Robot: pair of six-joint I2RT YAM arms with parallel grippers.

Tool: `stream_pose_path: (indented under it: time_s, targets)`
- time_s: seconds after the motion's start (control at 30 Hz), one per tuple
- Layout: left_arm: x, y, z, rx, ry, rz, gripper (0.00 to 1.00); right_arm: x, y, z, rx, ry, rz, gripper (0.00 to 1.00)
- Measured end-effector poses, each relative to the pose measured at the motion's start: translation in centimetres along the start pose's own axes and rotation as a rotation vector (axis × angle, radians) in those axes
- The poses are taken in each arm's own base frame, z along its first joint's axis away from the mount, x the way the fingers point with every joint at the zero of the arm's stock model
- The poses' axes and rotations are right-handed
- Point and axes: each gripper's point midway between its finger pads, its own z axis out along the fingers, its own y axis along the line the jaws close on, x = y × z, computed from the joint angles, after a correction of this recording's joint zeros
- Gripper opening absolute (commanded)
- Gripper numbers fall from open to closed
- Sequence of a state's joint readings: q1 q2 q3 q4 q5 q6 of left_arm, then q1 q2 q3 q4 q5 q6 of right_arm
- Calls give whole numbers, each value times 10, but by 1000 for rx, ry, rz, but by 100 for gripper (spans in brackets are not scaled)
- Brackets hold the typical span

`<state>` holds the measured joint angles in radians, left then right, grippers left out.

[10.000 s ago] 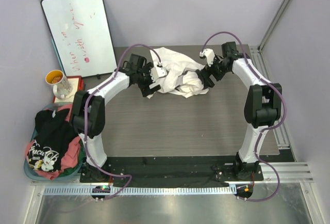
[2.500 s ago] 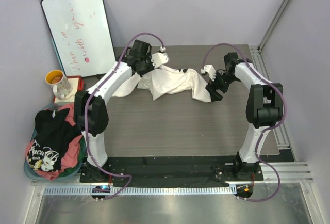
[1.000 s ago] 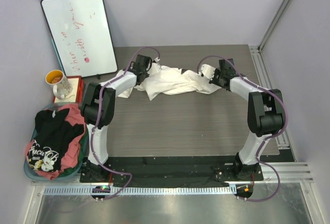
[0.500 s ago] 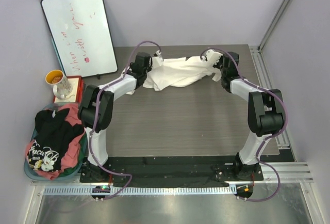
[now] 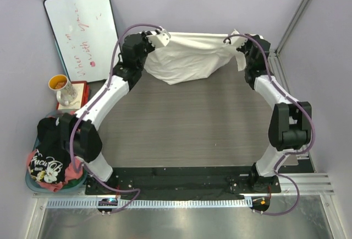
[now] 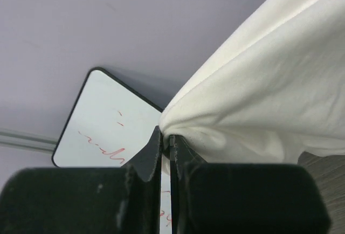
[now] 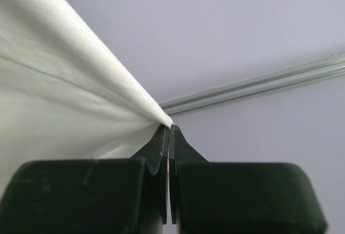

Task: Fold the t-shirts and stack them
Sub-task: Flatten out the tshirt

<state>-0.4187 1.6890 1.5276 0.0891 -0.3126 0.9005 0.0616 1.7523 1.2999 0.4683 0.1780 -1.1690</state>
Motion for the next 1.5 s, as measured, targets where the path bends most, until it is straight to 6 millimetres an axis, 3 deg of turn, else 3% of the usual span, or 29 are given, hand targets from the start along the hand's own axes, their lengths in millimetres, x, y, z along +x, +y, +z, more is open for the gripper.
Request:
stream_pose_path:
  time_s: [0.17,0.4,0.5,0.6,0.7,0.77,0.83,0.93,1.03,1.2,1.37,1.5]
  targets:
    - [-19,21,-46,67,-89,-1,0,-22,-42,-34,-56,-106,49,1]
    - [-23,20,-146,296,-163,1,0,-48,-127,-128,-70,-270,91,1]
    - [-26,23,-178,342,-198,-14,0,-62,-146,-151,-53,-318,111,1]
    - [-22,18,-191,363,-206,-18,0,-69,-145,-154,-68,-348,137,1]
    - [-5,-9,-182,425,-158,2,0,-61,-120,-134,-131,-326,162,1]
    - [11,-35,-168,485,-112,36,0,-50,-89,-114,-200,-292,173,1]
    - [34,-70,-151,556,-45,77,0,-38,-52,-95,-279,-255,176,1]
    - [88,-139,-125,709,97,156,0,-17,8,-76,-405,-199,160,1]
    - [120,-168,-110,757,186,211,0,4,67,-68,-536,-143,134,1]
    - [147,-183,-78,713,287,284,0,27,122,-70,-657,-93,74,1]
    - [158,-174,-49,587,357,327,0,34,140,-71,-677,-71,33,1]
    - [160,-160,-36,482,374,354,0,24,147,-64,-610,-89,6,1]
